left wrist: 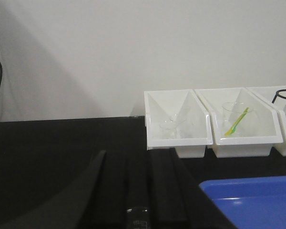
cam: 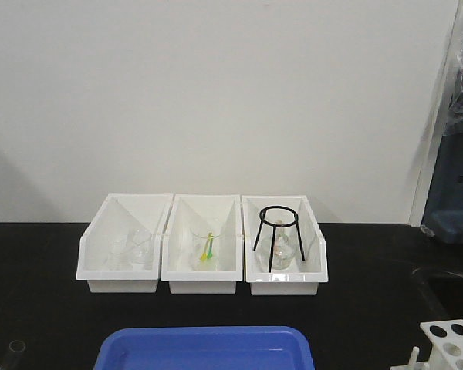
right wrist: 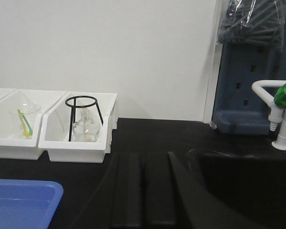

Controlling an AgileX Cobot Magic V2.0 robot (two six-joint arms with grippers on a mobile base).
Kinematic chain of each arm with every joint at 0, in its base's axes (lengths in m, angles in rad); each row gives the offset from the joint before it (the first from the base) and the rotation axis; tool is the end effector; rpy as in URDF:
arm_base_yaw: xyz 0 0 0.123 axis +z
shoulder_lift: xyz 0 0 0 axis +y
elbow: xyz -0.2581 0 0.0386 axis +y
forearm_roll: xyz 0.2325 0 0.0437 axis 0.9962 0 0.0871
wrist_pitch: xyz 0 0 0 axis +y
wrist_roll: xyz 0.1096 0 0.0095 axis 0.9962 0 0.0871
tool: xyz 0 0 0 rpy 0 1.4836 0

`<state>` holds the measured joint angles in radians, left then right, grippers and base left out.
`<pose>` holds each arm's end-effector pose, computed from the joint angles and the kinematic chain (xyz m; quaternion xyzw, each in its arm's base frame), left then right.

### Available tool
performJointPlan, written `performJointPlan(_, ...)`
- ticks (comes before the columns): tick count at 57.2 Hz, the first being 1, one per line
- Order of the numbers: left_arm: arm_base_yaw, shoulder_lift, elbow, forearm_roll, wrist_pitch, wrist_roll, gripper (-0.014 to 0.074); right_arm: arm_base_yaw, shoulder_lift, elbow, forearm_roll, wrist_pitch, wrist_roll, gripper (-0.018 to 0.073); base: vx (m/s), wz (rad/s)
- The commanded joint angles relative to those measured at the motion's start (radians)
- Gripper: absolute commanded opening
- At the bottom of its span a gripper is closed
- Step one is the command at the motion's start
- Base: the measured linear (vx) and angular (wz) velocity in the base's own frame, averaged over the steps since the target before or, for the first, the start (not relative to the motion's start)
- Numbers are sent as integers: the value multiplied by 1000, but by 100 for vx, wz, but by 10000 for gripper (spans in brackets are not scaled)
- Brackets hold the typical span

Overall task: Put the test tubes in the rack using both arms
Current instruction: 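Close the left gripper around the test tube's upper body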

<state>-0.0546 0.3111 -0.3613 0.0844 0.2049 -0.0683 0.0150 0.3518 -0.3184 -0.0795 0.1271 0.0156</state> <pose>0.1058 -0.0039 0.2866 0.0193 0.7301 -0.0075 0.6831 0.1145 0.0006 0.2760 -0.0252 0.7320 -0.0201 0.6806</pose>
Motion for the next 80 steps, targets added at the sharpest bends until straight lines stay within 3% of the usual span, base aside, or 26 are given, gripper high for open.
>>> performJointPlan(1,0,14,-32,-9,-71,-9,382,-5,24,-35,-4,-83,-3,117,0,0)
performJointPlan(14,0,14,-32,-9,-48,-9,433,-5,29,-35,-4,-83,-2,347,0,0)
performJointPlan(24,0,14,-32,-9,38,1,437,-5,29,-35,-1,-82,-1,424,0,0)
performJointPlan(34,-4,14,-32,-26,160,160,466,-5,29,-35,0,-71,-1,424,0,0)
performJointPlan(39,-4,14,-32,-107,205,325,489,-5,29,-35,0,-58,-1,424,0,0)
performJointPlan(44,-4,14,-29,-262,227,481,509,-5,29,-35,0,-44,-1,424,0,0)
performJointPlan(51,-4,21,1,-470,195,706,523,-5,29,-35,0,-42,-1,424,0,0)
performJointPlan(57,-4,64,27,-596,139,869,537,-5,29,-35,0,-42,-1,424,0,0)
performJointPlan(66,-4,193,30,-719,24,962,553,-5,29,-35,0,-42,-1,424,0,0)
performJointPlan(80,-4,434,30,-726,-68,986,554,-5,29,-35,-1,-19,-4,424,0,0)
